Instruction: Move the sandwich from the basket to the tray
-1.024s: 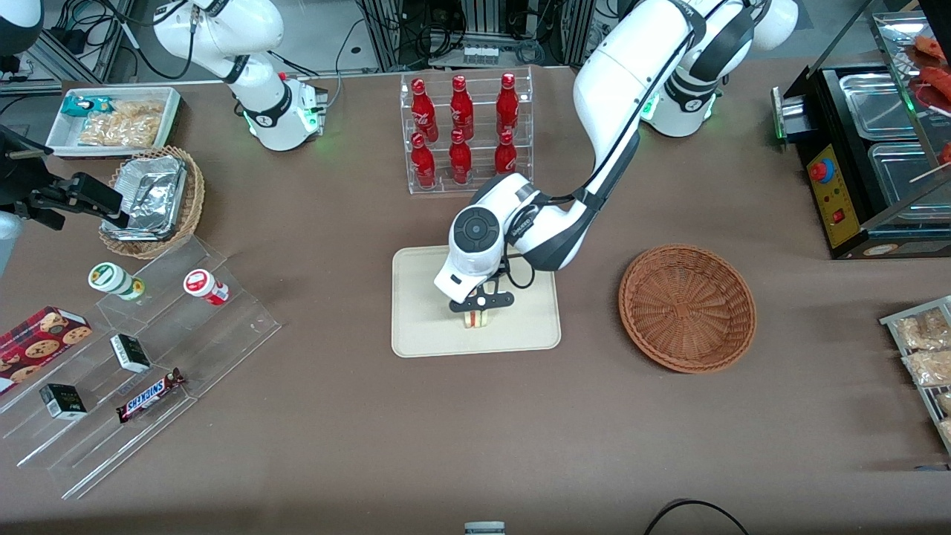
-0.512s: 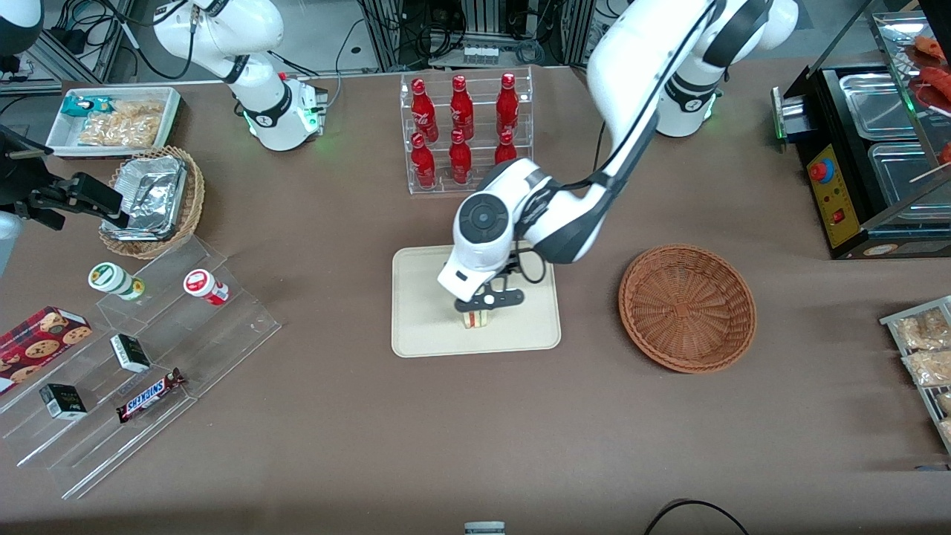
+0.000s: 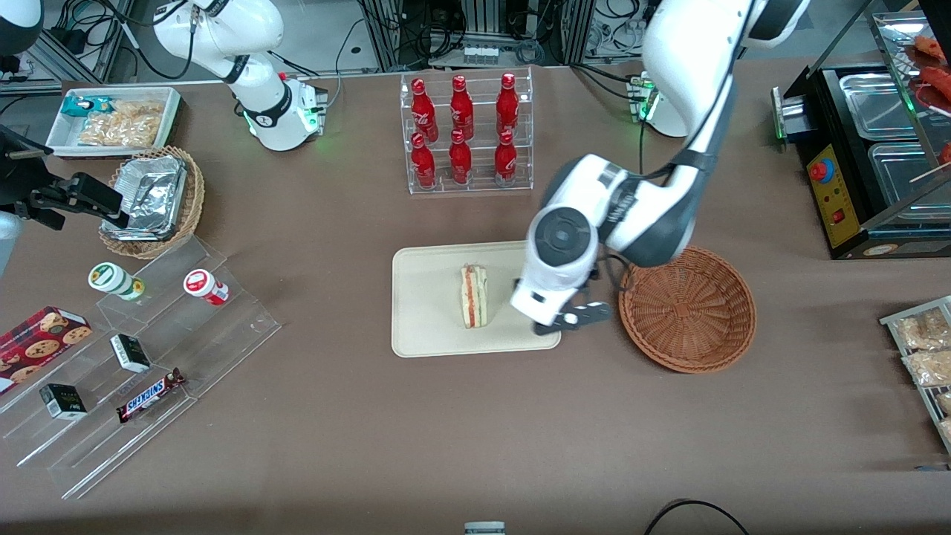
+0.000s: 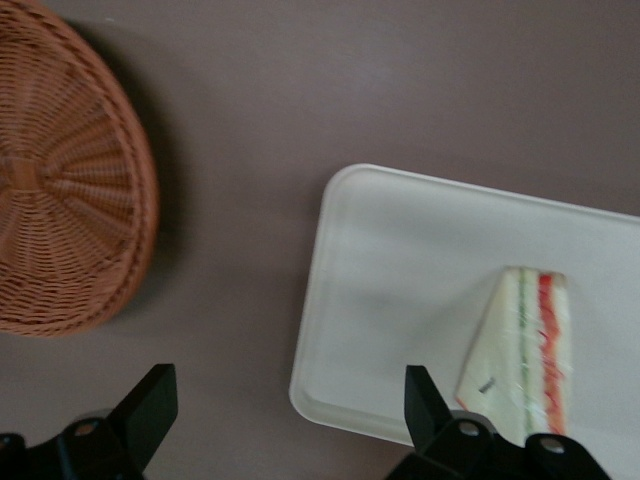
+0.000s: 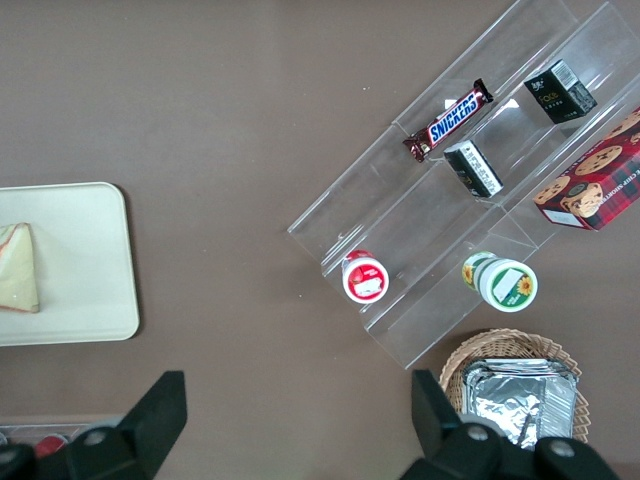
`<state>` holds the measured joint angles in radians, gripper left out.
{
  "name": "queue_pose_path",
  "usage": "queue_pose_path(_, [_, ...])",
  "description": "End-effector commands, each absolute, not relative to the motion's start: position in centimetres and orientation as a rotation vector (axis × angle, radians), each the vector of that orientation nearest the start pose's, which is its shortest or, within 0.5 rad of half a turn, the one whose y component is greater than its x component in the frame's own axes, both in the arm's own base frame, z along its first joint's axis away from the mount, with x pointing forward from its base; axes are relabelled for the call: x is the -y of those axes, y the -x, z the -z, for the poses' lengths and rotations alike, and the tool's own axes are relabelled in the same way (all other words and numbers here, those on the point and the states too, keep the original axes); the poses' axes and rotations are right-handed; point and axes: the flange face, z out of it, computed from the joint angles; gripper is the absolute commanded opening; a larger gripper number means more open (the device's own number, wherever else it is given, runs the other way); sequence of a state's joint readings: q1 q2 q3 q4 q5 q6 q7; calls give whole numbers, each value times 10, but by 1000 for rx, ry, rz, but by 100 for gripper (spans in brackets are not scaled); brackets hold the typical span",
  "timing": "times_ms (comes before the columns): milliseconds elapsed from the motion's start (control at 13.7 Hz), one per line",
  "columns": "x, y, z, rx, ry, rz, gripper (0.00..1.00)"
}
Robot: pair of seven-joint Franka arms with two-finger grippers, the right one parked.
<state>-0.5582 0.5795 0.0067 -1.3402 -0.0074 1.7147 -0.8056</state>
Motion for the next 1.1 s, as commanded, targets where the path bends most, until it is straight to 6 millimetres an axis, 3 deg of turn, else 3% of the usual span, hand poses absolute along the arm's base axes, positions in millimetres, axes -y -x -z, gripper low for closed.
queue_pose_path(0, [311, -585, -392, 299, 2984, -298, 100])
queue_pose_path(293, [245, -582, -418, 205, 3015, -323, 100])
queue_pose_path(585, [186, -568, -459, 126, 3047, -325, 100])
queue_pose_path(732, [145, -562, -480, 99, 3069, -328, 100])
queue_pose_path(1024, [116, -553, -503, 14, 3087, -365, 100])
